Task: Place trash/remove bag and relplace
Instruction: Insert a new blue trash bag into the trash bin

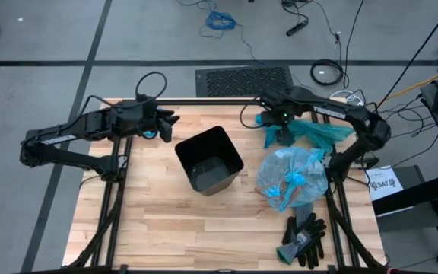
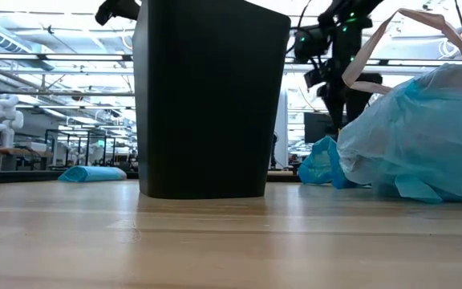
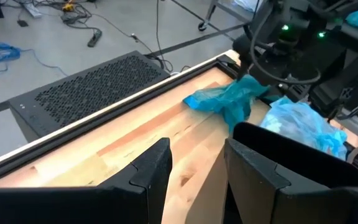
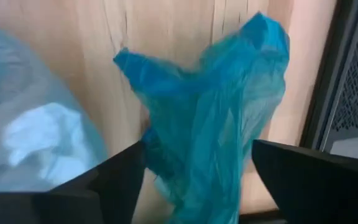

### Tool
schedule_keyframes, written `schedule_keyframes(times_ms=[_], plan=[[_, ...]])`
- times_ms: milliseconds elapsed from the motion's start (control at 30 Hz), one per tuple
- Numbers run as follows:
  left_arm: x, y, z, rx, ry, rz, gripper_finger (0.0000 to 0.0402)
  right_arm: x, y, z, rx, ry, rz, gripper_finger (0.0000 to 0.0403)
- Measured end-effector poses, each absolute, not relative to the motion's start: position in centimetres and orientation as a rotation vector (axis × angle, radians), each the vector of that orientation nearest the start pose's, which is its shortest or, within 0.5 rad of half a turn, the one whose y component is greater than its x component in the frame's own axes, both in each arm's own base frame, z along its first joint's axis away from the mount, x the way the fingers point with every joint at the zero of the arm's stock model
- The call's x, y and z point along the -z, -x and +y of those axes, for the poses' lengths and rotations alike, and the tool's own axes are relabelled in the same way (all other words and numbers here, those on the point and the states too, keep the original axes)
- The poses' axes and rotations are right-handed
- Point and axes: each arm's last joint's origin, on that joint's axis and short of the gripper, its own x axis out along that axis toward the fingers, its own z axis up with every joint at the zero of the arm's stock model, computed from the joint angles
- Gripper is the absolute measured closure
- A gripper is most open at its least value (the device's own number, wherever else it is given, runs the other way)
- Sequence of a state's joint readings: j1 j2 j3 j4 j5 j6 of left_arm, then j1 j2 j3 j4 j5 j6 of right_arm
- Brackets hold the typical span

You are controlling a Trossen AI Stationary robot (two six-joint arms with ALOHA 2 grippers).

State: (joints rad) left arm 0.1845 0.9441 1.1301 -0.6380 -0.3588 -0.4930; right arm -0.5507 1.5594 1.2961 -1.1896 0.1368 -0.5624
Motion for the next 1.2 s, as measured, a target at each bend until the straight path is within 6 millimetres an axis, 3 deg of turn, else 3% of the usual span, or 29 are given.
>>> schedule_keyframes(times_ms=[333,533,833,967,1100,1200], plan=[[-37.6,-18.2,4.4,-0.644,0.453,0.336,0.0249,-23.1,-25.8,-18.0,0.139,0.145,1.532,0.0036],[-37.6,-18.2,4.4,-0.642,0.455,0.334,0.0249,-19.1,-25.6,-19.3,0.108,0.0,1.699,0.003],[-37.6,-18.2,4.4,-0.643,0.458,0.331,0.0249,-15.1,-26.9,-21.3,0.094,0.022,1.649,0.0037],[-37.6,-18.2,4.4,-0.647,0.477,0.325,0.0249,-14.0,-27.0,-21.2,0.051,-0.032,1.675,0.011],[-37.6,-18.2,4.4,-0.658,0.46,0.328,0.0249,-14.2,-27.1,-20.5,0.045,-0.032,1.695,0.0262],[-37.5,-18.0,4.6,-0.715,0.404,0.34,0.0249,-15.4,-27.5,-20.5,0.091,-0.043,1.655,0.0375]])
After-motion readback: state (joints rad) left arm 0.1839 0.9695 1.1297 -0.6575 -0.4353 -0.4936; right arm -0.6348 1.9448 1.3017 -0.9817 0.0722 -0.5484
